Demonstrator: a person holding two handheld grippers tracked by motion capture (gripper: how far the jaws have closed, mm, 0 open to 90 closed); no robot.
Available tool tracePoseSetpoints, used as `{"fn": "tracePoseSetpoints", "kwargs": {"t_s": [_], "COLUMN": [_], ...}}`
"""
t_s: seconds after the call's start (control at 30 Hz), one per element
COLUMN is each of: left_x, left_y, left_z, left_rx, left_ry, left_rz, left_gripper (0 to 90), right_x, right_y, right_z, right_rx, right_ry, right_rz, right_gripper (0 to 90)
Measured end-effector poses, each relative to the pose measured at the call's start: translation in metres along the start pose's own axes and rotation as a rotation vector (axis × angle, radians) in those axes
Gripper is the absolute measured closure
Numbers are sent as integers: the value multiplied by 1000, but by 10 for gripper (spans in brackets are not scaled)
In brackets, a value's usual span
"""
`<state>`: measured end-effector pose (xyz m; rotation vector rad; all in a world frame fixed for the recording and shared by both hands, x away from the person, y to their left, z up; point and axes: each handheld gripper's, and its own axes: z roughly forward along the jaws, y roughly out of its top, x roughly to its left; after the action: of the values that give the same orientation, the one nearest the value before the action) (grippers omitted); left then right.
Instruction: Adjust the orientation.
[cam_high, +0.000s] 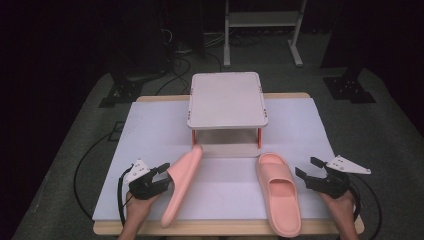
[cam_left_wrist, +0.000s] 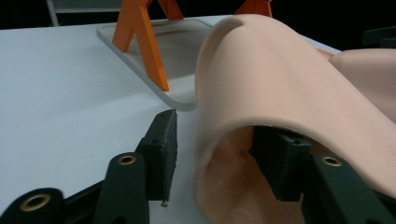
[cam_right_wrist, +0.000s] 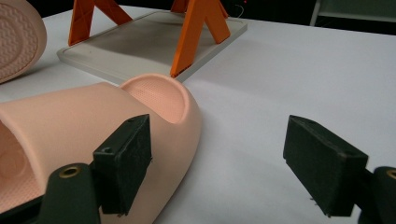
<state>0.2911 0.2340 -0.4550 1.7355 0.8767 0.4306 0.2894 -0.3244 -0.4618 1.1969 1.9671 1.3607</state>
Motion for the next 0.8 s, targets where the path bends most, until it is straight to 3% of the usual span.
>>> {"fn": "tracePoseSetpoints", "kwargs": {"t_s": [0.1, 0.3, 0.57, 0.8], "left_x": [0, -3, -8, -13], "left_y": [0, 0, -1, -1], "left_z": [1, 6, 13, 19], "left_rx": [-2, 13, 26, 32], "left_ry": [-4, -1, -26, -54], "left_rz": [-11, 9, 1, -3], "left_gripper": [480, 464, 454, 427], "right_x": [0, 0, 1, 2], "right_y": [0, -1, -1, -3], "right_z": [0, -1, -4, -11], "right_rx": [-2, -1, -11, -37], "right_ry": [2, 4, 17, 71], "right_rz": [4, 4, 11, 21], "right_gripper": [230, 230, 230, 231]}}
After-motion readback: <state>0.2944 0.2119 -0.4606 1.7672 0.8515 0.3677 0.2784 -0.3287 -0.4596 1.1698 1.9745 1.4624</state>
